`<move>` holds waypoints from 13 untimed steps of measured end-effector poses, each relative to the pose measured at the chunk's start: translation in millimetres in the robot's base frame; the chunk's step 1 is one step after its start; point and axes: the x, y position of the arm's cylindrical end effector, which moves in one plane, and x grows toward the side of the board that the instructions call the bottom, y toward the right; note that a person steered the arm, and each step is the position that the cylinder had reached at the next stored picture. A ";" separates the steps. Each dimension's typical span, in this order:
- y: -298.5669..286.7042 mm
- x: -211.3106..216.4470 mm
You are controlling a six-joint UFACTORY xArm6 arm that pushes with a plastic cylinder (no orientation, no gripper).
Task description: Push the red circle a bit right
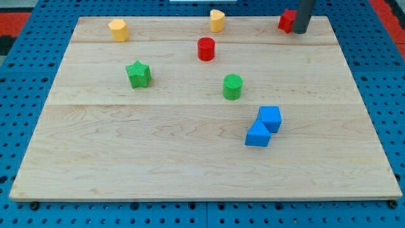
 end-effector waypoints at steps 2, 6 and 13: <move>-19.2 44.0; -19.5 53.7; -194.9 58.4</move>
